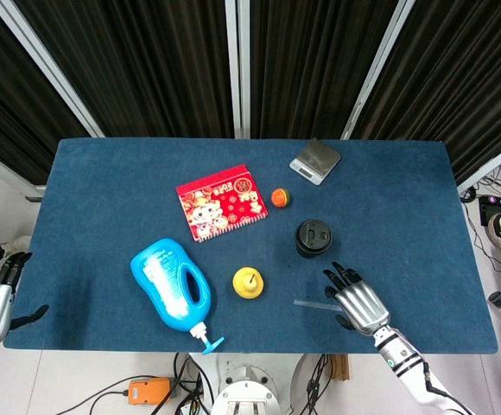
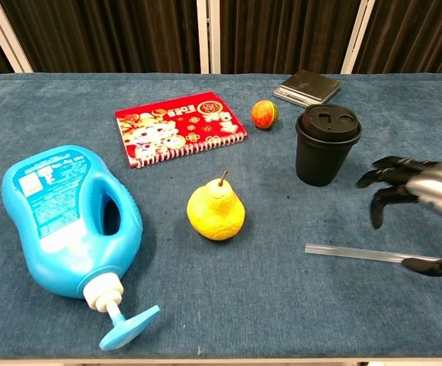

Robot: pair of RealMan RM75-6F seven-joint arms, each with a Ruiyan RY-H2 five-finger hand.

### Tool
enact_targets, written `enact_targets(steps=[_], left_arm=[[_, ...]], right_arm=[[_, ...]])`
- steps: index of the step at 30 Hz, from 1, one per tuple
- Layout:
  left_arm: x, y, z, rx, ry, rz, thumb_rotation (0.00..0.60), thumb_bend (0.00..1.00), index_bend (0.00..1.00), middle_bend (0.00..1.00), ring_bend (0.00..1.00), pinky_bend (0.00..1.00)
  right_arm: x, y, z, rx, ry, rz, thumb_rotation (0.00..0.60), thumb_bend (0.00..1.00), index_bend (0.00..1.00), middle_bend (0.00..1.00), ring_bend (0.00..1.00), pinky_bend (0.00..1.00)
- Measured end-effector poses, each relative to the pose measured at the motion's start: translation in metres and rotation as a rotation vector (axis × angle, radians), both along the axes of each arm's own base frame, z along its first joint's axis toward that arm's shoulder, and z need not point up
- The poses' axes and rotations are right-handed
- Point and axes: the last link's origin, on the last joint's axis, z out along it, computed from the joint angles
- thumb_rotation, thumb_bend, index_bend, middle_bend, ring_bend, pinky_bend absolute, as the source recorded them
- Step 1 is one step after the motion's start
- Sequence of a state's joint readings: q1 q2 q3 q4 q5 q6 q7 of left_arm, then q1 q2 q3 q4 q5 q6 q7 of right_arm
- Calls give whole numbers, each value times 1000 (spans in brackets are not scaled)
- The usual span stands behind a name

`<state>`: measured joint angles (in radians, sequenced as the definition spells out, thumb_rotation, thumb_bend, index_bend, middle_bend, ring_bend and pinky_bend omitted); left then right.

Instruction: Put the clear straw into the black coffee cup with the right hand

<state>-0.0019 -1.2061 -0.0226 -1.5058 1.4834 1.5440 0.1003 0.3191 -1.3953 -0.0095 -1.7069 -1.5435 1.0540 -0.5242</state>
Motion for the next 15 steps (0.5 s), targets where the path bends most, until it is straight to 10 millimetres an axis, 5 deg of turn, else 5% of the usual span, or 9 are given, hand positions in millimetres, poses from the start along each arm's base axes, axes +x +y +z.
enact_targets(steps=[15], left_arm=[[-2,3,-2,-6,-1,-3,600,49,129,136,34,0]], right_arm=[[12,-3,-27,-2,116,43,600,477,535,208,105,251]])
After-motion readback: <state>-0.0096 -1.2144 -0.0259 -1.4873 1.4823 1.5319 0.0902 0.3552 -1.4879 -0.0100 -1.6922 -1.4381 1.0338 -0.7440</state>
